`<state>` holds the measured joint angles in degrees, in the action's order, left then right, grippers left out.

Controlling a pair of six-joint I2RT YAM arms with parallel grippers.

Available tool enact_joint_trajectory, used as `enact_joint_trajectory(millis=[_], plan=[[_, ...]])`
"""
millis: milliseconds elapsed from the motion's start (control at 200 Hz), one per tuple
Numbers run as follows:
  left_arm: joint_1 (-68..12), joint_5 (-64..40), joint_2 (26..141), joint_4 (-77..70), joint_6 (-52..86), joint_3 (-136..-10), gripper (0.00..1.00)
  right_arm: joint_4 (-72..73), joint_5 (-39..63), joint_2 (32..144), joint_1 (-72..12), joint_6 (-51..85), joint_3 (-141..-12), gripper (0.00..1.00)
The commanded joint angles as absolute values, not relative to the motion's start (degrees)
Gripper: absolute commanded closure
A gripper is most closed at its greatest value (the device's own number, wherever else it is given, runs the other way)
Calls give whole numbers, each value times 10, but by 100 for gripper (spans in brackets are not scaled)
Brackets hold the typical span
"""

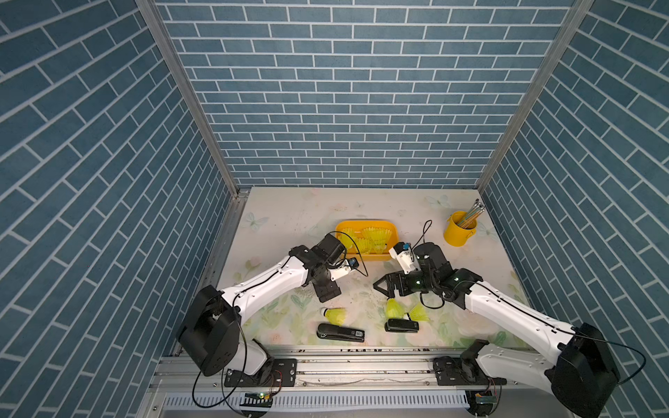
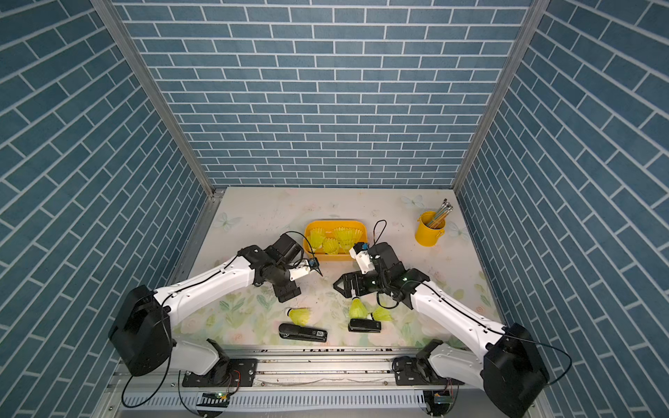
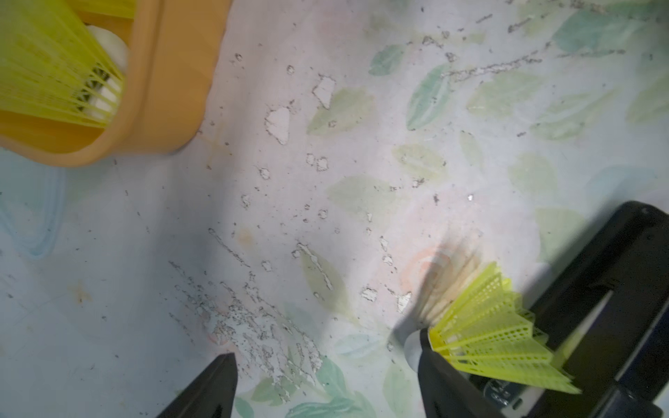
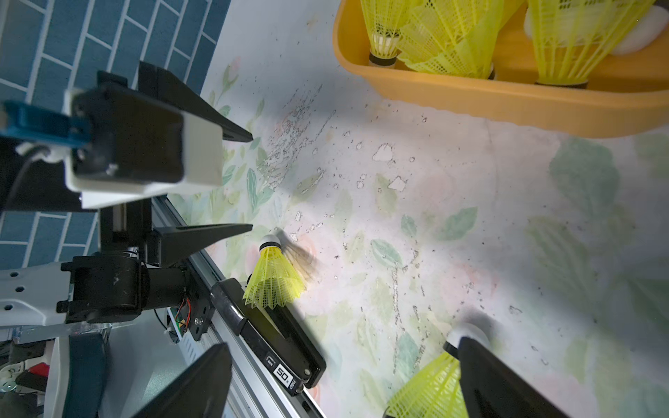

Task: Put the shuttlecocks into the storage box
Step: Pick up the shuttlecock at the center of the board.

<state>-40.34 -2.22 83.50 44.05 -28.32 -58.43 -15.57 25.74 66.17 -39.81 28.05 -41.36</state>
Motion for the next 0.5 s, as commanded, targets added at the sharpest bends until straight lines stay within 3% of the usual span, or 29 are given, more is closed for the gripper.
enact_joint_trajectory(millis=[0,265,495], plan=[[-410,-25,824,477,-300,-559,14,-112,308,679,-401,295,-415,0],[-428,-20,775,478,-327,-510,12,-90,356,645,-403,333,-368,0],[-435,51,757,431,-338,-478,12,-60,355,635,-406,358,-357,0]])
